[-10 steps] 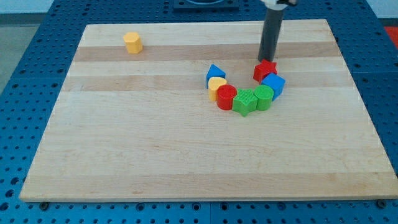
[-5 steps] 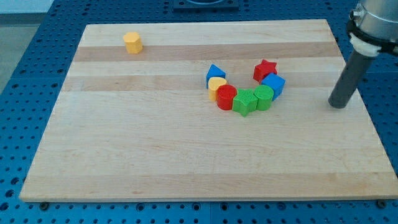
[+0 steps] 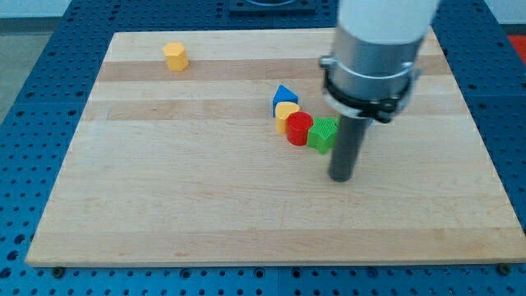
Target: Touch the bottom left of red circle
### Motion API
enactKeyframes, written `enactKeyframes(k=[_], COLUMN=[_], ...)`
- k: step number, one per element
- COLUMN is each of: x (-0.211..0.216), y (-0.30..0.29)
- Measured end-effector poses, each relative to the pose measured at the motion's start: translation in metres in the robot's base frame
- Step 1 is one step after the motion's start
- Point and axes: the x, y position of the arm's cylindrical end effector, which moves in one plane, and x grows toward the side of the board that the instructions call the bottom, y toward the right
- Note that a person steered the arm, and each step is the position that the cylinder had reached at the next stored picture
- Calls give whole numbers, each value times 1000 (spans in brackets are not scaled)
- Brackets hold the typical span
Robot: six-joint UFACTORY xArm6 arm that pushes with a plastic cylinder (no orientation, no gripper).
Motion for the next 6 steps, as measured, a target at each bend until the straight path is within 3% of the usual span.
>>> enactKeyframes(k=[2,6], x=[-16,-47], y=[-54,-54])
